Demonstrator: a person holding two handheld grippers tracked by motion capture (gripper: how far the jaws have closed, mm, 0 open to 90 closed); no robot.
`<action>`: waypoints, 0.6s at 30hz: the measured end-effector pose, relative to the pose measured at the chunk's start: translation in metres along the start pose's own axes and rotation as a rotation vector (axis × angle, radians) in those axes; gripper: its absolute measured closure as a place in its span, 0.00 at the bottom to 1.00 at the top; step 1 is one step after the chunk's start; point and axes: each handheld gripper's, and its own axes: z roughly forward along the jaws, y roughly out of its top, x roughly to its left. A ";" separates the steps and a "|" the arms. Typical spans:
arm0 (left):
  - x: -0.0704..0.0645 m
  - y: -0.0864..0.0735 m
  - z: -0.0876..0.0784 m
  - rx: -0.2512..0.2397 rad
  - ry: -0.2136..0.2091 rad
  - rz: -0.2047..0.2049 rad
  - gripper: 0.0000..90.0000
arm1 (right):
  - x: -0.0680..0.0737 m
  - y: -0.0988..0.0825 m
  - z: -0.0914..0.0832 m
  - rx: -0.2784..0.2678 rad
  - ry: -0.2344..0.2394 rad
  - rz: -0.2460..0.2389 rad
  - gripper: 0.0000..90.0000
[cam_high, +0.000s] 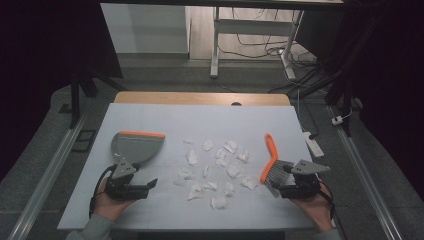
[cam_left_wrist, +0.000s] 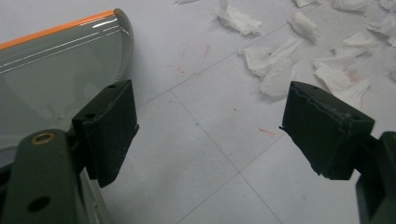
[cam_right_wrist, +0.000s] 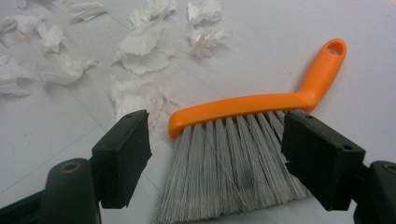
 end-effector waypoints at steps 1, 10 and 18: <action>0.000 0.000 0.000 -0.001 0.000 0.000 0.21 | 0.000 0.000 0.000 0.001 -0.002 0.003 0.27; 0.003 -0.001 -0.002 -0.010 0.013 -0.007 0.21 | 0.000 -0.001 0.001 0.012 0.002 0.013 0.28; 0.002 -0.001 -0.002 -0.009 0.016 -0.004 0.21 | 0.001 0.000 0.001 0.019 0.001 0.009 0.28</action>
